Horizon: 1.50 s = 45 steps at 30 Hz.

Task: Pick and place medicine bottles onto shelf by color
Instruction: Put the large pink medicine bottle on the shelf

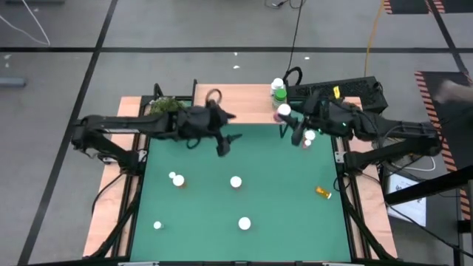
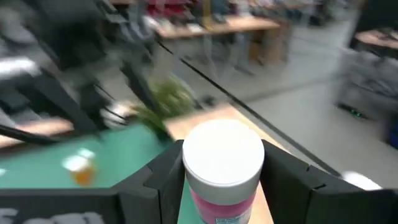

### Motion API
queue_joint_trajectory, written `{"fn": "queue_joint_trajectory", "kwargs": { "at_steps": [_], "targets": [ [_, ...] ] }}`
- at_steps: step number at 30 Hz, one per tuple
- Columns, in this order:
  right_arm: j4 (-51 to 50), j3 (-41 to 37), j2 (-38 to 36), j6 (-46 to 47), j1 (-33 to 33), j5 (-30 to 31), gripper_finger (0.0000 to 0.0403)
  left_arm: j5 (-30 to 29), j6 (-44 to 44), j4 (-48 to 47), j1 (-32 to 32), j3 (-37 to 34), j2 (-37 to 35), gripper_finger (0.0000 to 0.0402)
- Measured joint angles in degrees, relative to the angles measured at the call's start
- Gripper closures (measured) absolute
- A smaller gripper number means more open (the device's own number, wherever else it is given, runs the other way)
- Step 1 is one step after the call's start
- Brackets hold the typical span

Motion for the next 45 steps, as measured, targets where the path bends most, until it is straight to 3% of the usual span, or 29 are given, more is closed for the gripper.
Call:
{"fn": "queue_joint_trajectory", "kwargs": {
  "at_steps": [5,12,23,34,45],
  "targets": [
    [-6.29,-0.72,2.52,-1.92,-7.33,-2.35,0.0234,-0.08,1.62,-3.07,5.02,0.01,-2.09,0.0056],
    [4.63,-10.14,5.34,-3.80,-15.14,-10.73,0.0233,1.85,1.94,-5.78,9.52,-0.02,-1.60,0.0078],
    [16.31,-21.42,5.02,-3.00,-22.37,-15.15,0.0232,3.07,7.51,-11.42,11.70,-0.02,-1.65,0.0107],
    [19.92,-23.30,6.39,-1.91,-28.93,-22.58,0.0232,5.31,10.80,-11.35,14.57,-0.02,-1.65,0.0105],
    [19.63,-23.43,6.79,-1.86,-30.17,-22.98,0.0223,6.42,10.84,-12.77,16.03,-0.02,-1.65,0.0105]
  ]
}}
